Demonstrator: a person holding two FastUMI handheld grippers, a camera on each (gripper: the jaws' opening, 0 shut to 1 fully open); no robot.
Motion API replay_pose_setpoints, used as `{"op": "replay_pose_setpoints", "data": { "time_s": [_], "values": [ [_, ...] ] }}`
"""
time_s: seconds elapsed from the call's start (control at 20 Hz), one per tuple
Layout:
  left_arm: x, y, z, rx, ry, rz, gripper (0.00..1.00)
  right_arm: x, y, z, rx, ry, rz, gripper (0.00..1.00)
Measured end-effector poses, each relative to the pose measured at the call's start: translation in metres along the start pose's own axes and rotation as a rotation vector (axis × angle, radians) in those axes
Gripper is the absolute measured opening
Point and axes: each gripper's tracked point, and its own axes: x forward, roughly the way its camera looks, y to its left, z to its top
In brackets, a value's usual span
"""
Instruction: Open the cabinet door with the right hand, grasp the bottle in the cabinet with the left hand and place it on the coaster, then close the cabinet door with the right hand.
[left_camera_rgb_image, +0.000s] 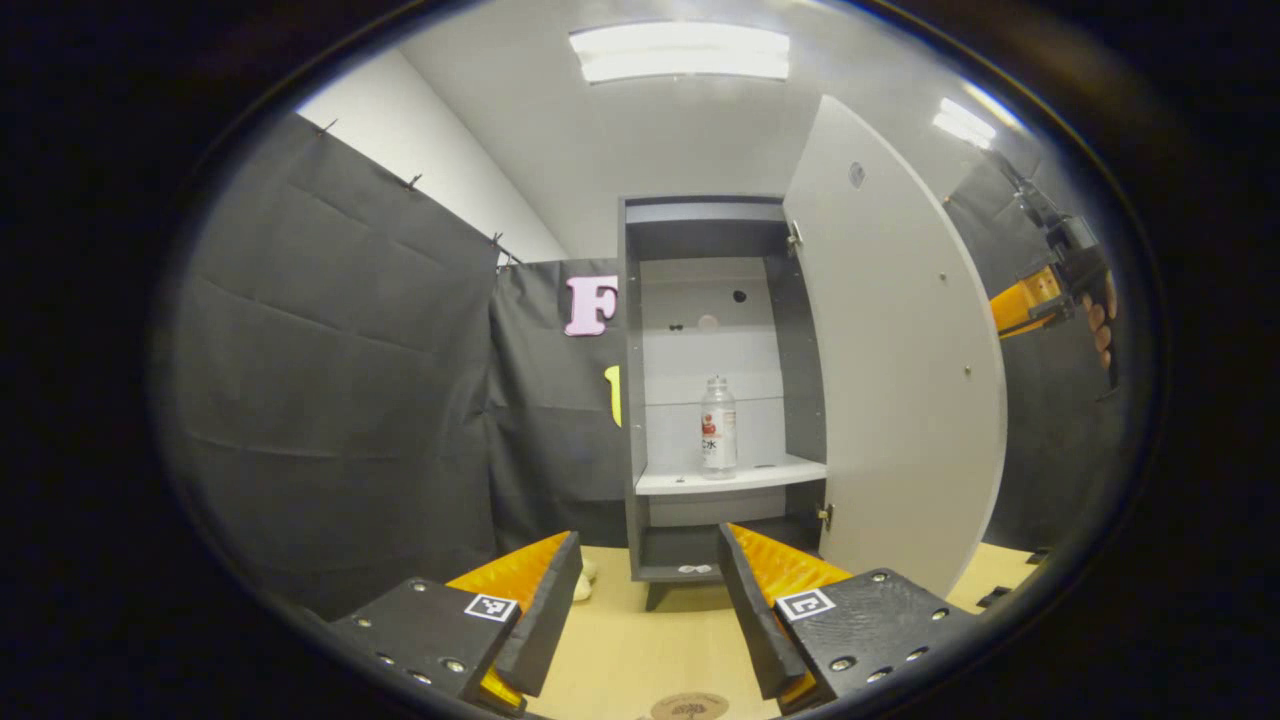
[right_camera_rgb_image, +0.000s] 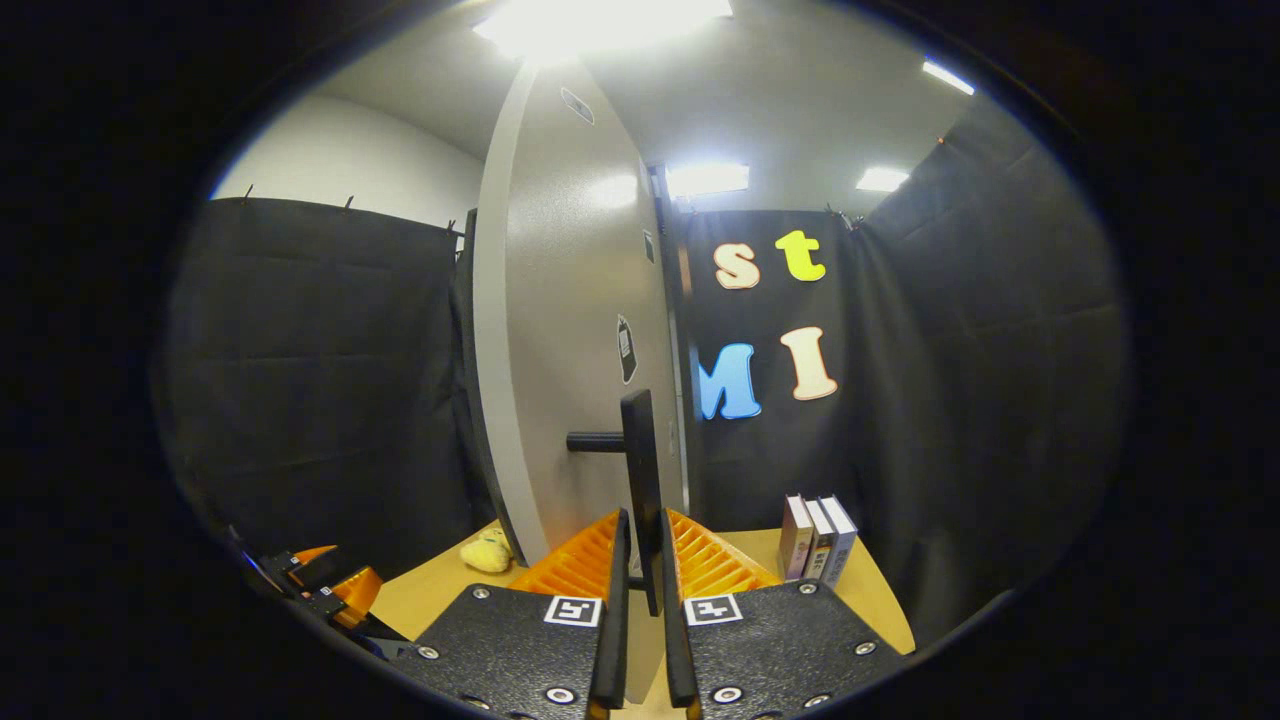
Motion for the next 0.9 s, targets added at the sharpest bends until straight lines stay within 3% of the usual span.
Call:
{"op": "replay_pose_setpoints", "data": {
  "time_s": [0.1,0.2,0.35,0.5,0.65,0.7,0.9],
  "values": [
    [0.0,-0.005,0.003,0.005,-0.001,0.006,0.74,0.0,-0.009,0.002,-0.016,-0.01,-0.023,0.16],
    [0.0,-0.01,0.012,0.015,-0.012,0.017,0.73,-0.002,0.002,0.0,0.01,-0.009,0.022,0.14],
    [0.003,-0.023,0.032,0.038,-0.043,0.031,0.83,-0.007,0.001,-0.003,0.009,-0.002,0.035,0.13],
    [0.019,-0.04,0.049,0.045,-0.045,0.007,0.78,-0.007,-0.006,-0.003,-0.021,-0.018,0.021,0.17],
    [0.045,-0.06,0.058,0.033,-0.039,-0.042,0.78,-0.01,-0.024,-0.006,-0.083,-0.017,-0.036,0.9],
    [0.054,-0.064,0.061,0.027,-0.041,-0.056,0.78,-0.013,-0.032,-0.005,-0.106,-0.022,-0.066,0.98],
    [0.104,-0.082,0.066,-0.002,-0.046,-0.112,0.78,-0.021,-0.051,-0.009,-0.102,-0.017,-0.182,0.98]
  ]
}}
